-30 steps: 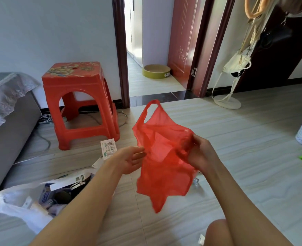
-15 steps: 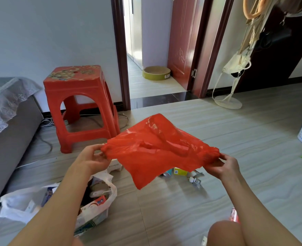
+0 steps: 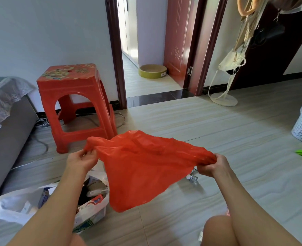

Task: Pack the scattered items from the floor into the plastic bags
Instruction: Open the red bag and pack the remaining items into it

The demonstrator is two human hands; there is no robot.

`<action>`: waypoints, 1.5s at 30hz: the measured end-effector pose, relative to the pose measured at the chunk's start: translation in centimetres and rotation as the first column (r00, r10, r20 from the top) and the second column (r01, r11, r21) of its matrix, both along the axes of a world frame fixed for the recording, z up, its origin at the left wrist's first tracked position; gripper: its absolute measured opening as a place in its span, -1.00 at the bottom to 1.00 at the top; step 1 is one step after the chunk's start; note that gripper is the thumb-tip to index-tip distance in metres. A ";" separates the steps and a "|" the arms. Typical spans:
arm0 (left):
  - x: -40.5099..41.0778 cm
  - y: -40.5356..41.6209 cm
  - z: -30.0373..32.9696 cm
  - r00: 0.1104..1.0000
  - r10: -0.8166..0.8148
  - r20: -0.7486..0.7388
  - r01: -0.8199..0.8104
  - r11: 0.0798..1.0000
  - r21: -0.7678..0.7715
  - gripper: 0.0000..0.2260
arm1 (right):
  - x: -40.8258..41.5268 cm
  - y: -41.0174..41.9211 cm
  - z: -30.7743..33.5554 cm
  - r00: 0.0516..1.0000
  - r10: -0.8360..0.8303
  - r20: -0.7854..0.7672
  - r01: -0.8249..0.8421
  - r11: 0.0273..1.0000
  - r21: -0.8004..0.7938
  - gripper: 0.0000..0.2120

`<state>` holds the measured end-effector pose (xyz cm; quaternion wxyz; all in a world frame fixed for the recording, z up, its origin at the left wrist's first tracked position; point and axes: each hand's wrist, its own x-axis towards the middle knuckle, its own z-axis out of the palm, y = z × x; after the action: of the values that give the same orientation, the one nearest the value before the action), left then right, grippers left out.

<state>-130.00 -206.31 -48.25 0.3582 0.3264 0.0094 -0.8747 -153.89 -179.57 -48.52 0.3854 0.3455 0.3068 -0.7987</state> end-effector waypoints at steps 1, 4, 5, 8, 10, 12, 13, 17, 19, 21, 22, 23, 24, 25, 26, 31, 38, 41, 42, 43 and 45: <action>0.1 -0.5 -0.7 0.999 0.049 -0.014 -0.049 0.998 0.031 -0.71 | 0.2 -0.1 0.2 1.000 0.014 -0.016 -0.014 1.000 -0.003 -0.80; 0.1 -1.1 -1.3 0.993 -0.001 0.117 0.005 0.999 -0.033 -0.74 | 0.5 -0.3 0.8 0.974 0.154 -0.167 -0.156 0.988 0.002 -0.81; 0.0 -1.1 -1.0 0.976 -0.037 0.214 0.064 0.990 -0.122 -0.71 | 0.5 -0.3 0.7 0.935 0.252 -0.250 -0.235 0.967 0.095 -0.81; -0.7 -0.6 0.5 0.898 -0.113 0.426 0.278 0.895 -0.350 -0.67 | 0.3 -0.4 -0.3 0.596 0.673 -0.437 -0.228 0.664 0.712 -0.89; -1.2 -0.3 1.5 0.877 -0.136 0.461 0.342 0.851 -0.398 -0.70 | 0.6 -0.9 -0.5 0.346 0.821 -0.454 -0.098 0.513 0.853 -0.64; -1.9 0.2 2.1 0.856 -0.141 0.496 0.388 0.811 -0.438 -0.72 | 1.6 -2.0 0.5 0.146 0.849 -0.508 -0.100 0.523 0.846 -0.41; -2.3 0.9 2.4 0.844 -0.154 0.513 0.422 0.782 -0.459 -0.73 | 2.6 -2.8 1.1 0.044 0.843 -0.536 -0.125 0.537 0.834 -0.31; -4.1 3.8 3.4 0.780 -0.288 0.556 0.592 0.629 -0.504 -0.76 | 6.6 -6.3 2.2 -0.284 0.831 -0.479 0.069 0.515 0.854 -0.02; -4.5 4.6 3.8 0.743 -0.304 0.596 0.649 0.543 -0.532 -0.77 | 7.7 -7.3 2.1 -0.399 0.840 -0.368 0.281 0.494 0.823 -0.13; -4.7 5.1 4.1 0.718 -0.285 0.635 0.680 0.478 -0.555 -0.81 | 7.9 -7.9 1.5 -0.482 0.847 -0.225 0.397 0.440 0.806 -0.46; -4.7 5.4 4.2 0.707 -0.272 0.653 0.693 0.450 -0.563 -0.84 | 7.9 -8.0 1.2 -0.498 0.844 -0.201 0.400 0.429 0.810 -0.64; -4.6 5.6 4.2 0.695 -0.240 0.677 0.705 0.409 -0.579 -0.85 | 7.8 -8.0 1.0 -0.482 0.843 -0.237 0.367 0.440 0.820 -0.76; -4.4 5.7 4.2 0.673 -0.181 0.717 0.728 0.331 -0.600 -0.86 | 7.5 -8.0 0.9 -0.440 0.843 -0.311 0.319 0.470 0.823 -0.81; -4.1 5.7 4.1 0.632 -0.098 0.768 0.768 0.211 -0.605 -0.83 | 7.1 -7.9 1.0 -0.371 0.843 -0.389 0.278 0.501 0.820 -0.83; -3.8 5.5 3.8 0.573 0.006 0.819 0.817 0.065 -0.572 -0.79 | 6.6 -7.6 1.3 -0.288 0.839 -0.462 0.242 0.531 0.812 -0.83; -2.8 4.2 1.1 0.332 0.548 0.768 0.943 -0.222 -0.249 -0.84 | 4.1 -5.3 1.2 0.025 0.750 -0.661 -0.094 0.660 0.745 -0.80; -3.2 4.5 0.5 0.239 0.289 0.927 0.970 -0.033 -0.240 -0.90 | 3.4 -3.7 1.9 0.045 0.720 -0.693 -0.193 0.687 0.701 -0.90; -3.5 4.7 1.3 0.442 -0.143 0.885 0.850 0.383 -0.363 -0.92 | 3.3 -3.7 2.2 -0.100 0.819 -0.564 0.065 0.571 0.818 -0.97; -3.6 4.6 1.6 0.513 -0.232 0.826 0.799 0.481 -0.361 -0.92 | 3.2 -3.7 2.3 -0.115 0.841 -0.529 0.146 0.541 0.828 -0.97; -3.7 4.6 1.9 0.573 -0.296 0.764 0.758 0.548 -0.355 -0.92 | 3.0 -3.6 2.4 -0.098 0.845 -0.526 0.177 0.535 0.826 -0.97; -3.9 4.6 2.3 0.665 -0.378 0.644 0.690 0.640 -0.337 -0.89 | 2.5 -3.2 2.3 -0.002 0.820 -0.572 0.064 0.571 0.818 -0.94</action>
<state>-133.89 -201.67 -45.95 0.1371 0.4159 -0.4433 -0.7822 -151.37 -182.75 -46.25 0.1673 -0.2574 0.8175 -0.4873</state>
